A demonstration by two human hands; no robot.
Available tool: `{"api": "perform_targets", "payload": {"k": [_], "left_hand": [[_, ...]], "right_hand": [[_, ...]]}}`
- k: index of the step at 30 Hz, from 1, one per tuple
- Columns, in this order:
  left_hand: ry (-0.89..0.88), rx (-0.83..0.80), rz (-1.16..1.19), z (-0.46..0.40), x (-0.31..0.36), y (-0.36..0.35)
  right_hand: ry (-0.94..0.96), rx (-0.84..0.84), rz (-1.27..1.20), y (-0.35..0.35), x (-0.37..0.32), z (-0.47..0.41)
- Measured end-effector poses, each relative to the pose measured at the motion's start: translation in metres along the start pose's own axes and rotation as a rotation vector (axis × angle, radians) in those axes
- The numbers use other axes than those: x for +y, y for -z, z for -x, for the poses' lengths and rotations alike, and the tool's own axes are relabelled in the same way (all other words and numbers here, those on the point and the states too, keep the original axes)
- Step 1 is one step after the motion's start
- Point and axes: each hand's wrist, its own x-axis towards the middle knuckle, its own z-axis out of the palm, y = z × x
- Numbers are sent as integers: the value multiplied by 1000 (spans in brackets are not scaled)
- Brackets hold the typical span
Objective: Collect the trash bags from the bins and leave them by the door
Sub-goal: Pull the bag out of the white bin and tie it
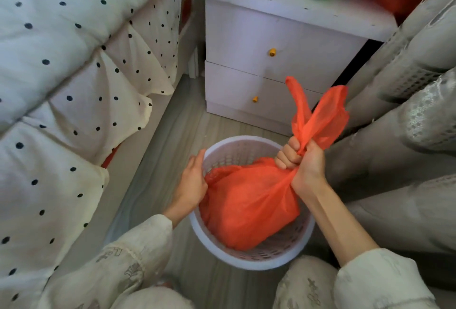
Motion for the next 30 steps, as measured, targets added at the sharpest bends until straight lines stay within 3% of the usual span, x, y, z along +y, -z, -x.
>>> {"api": "perform_targets", "payload": {"k": [5, 10, 22, 26, 30], "left_hand": [[24, -6, -69, 2, 2, -6], [25, -13, -91, 1, 5, -13], [78, 67, 27, -16, 12, -14], [69, 63, 87, -28, 17, -11], [83, -6, 353, -42, 26, -4]], "right_hand": [[40, 24, 6, -1, -8, 7], [-48, -128, 23, -32, 10, 14], [151, -96, -73, -31, -45, 21], [245, -96, -141, -46, -71, 10], [204, -144, 17, -54, -83, 4]]}}
